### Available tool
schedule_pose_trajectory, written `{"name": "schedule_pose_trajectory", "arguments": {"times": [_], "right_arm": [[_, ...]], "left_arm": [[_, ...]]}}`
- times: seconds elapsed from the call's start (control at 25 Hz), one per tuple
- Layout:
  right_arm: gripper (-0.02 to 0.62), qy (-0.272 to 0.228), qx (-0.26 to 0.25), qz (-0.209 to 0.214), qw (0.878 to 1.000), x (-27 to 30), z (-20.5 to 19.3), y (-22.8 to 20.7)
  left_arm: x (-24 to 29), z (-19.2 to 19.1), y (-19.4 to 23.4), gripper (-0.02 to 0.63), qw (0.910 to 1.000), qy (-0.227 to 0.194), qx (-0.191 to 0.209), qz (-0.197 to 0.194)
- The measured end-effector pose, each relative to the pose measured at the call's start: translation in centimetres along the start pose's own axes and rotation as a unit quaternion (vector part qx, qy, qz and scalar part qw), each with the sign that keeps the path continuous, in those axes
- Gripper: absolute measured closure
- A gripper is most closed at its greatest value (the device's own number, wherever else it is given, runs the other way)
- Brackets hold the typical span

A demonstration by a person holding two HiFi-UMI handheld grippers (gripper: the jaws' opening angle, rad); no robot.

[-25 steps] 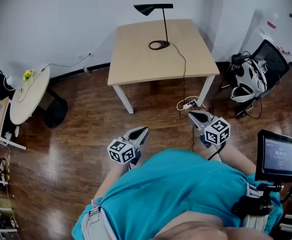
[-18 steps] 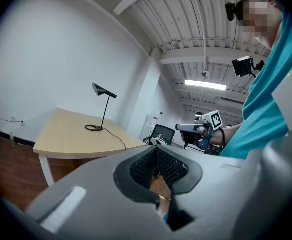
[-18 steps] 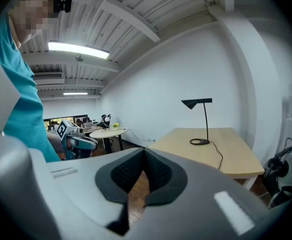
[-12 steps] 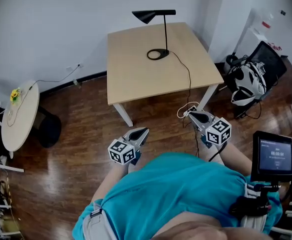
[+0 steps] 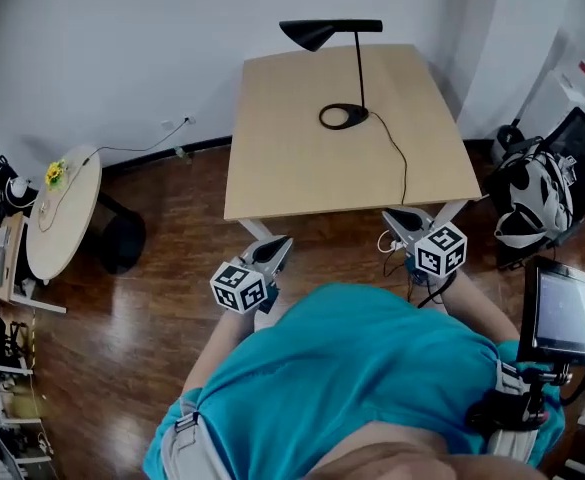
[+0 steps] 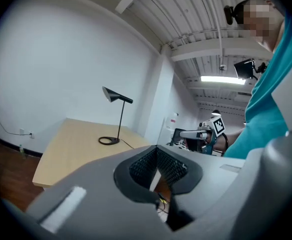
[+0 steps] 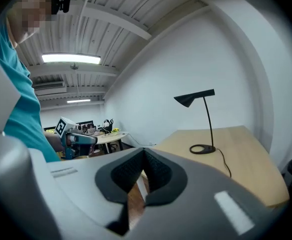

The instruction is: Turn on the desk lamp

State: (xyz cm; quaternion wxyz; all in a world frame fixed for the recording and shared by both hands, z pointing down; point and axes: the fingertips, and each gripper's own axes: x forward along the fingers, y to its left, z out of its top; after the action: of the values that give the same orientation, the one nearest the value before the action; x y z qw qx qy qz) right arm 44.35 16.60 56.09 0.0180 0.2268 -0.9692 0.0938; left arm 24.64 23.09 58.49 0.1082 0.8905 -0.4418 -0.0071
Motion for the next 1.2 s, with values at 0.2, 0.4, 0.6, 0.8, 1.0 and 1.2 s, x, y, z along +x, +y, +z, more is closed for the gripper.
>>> {"name": "schedule_pose_trajectory", "arguments": {"times": [0.2, 0.4, 0.6, 0.8, 1.0, 1.2], "right_arm": [[0.594, 0.004, -0.011, 0.047, 0.999, 3.5, 1.7, -9.3], [0.594, 0.001, -0.007, 0.072, 0.997, 5.5, -0.7, -15.7], [0.594, 0.024, 0.0, 0.053, 0.998, 13.3, 0.7, -18.2], [0.594, 0.054, 0.002, 0.003, 0.999, 23.2, 4.5, -22.3], [0.594, 0.067, 0.038, -0.075, 0.994, 25.6, 2.1, -19.2], [0.594, 0.092, 0.073, -0.125, 0.985, 29.3, 0.2, -24.1]], "left_arm": [[8.0, 0.9, 4.0, 0.604, 0.9991, -0.012, -0.018, 0.037], [14.7, -0.1, 5.3, 0.604, 0.9991, -0.003, -0.001, 0.042], [16.3, 2.1, 13.9, 0.606, 0.9992, -0.005, -0.03, 0.027], [19.7, 6.6, 24.6, 0.606, 0.9993, 0.002, -0.03, -0.024], [16.7, 4.1, 27.8, 0.606, 0.9945, 0.043, -0.037, -0.088], [20.4, 3.6, 33.8, 0.606, 0.9875, 0.084, -0.047, -0.125]]}}
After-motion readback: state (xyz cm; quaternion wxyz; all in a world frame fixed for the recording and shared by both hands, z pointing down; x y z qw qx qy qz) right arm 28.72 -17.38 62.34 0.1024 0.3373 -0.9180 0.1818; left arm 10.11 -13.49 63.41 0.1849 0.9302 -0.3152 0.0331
